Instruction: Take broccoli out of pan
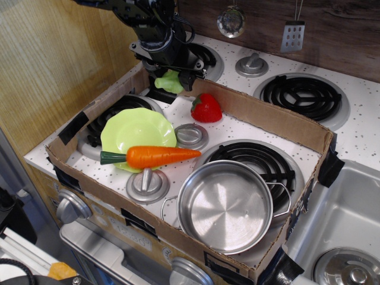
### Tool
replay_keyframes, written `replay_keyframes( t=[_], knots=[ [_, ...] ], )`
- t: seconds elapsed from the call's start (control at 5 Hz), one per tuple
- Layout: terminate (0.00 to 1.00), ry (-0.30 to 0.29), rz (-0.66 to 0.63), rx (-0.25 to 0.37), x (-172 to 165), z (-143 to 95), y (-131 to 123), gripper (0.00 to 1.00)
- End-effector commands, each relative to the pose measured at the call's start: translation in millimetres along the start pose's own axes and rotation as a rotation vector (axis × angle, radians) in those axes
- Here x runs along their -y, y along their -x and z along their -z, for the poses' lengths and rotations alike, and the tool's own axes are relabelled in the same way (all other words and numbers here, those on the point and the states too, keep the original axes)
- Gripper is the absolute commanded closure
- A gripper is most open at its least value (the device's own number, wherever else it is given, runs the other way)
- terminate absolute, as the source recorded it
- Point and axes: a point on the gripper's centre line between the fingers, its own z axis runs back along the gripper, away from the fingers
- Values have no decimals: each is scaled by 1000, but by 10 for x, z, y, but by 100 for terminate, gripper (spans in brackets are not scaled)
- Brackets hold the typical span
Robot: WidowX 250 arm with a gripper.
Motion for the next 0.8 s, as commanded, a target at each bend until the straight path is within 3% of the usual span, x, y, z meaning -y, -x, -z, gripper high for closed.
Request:
replay_keyframes(
  t=[0.0,0.4,0.6],
  knots=[
    [0,-12,60,120,-106,4,-267,0],
    [0,-17,74,126,-183,-33,-197,0],
    [0,-18,73,93,-198,-108,-218,0]
  ],
)
